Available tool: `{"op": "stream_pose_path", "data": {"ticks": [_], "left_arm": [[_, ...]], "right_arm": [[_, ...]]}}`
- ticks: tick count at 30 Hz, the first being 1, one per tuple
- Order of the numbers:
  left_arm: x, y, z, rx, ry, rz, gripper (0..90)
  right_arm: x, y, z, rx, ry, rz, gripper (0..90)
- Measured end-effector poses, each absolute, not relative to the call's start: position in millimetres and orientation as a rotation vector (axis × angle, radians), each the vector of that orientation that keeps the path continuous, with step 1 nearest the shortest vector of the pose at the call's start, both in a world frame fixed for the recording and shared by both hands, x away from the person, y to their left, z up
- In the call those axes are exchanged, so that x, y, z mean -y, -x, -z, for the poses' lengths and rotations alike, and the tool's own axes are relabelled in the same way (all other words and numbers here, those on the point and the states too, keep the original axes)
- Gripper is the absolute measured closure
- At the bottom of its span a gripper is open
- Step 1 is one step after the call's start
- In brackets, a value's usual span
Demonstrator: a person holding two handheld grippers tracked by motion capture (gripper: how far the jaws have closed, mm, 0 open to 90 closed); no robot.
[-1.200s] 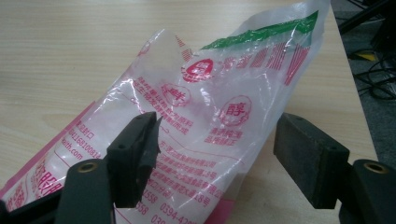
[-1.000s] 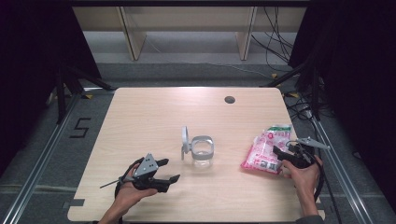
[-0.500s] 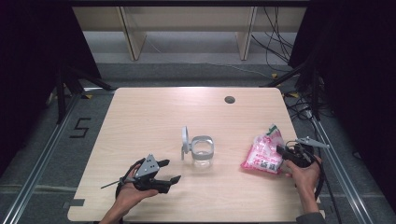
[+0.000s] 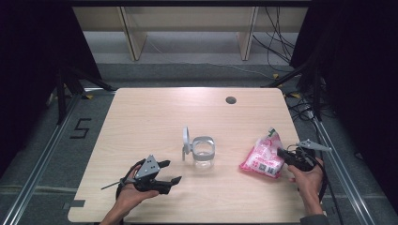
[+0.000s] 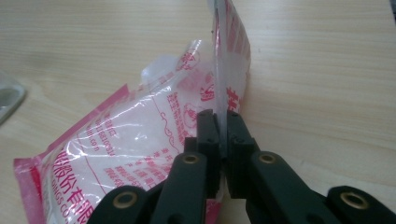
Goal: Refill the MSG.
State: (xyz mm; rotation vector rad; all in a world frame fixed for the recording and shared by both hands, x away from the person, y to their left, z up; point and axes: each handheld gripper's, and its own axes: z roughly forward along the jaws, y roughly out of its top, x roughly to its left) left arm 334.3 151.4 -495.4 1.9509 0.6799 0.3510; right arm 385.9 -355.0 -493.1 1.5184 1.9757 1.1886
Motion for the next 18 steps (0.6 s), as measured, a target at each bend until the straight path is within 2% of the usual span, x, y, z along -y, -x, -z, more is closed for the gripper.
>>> {"op": "stream_pose_path", "data": {"ticks": [18], "left_arm": [[-151.2, -331.5, 496.1, -0.704, -1.942, -0.332, 26.1]], "right_arm": [[326.3, -352.4, 492.1, -2.093, -1.421, -1.279, 87.8]]}}
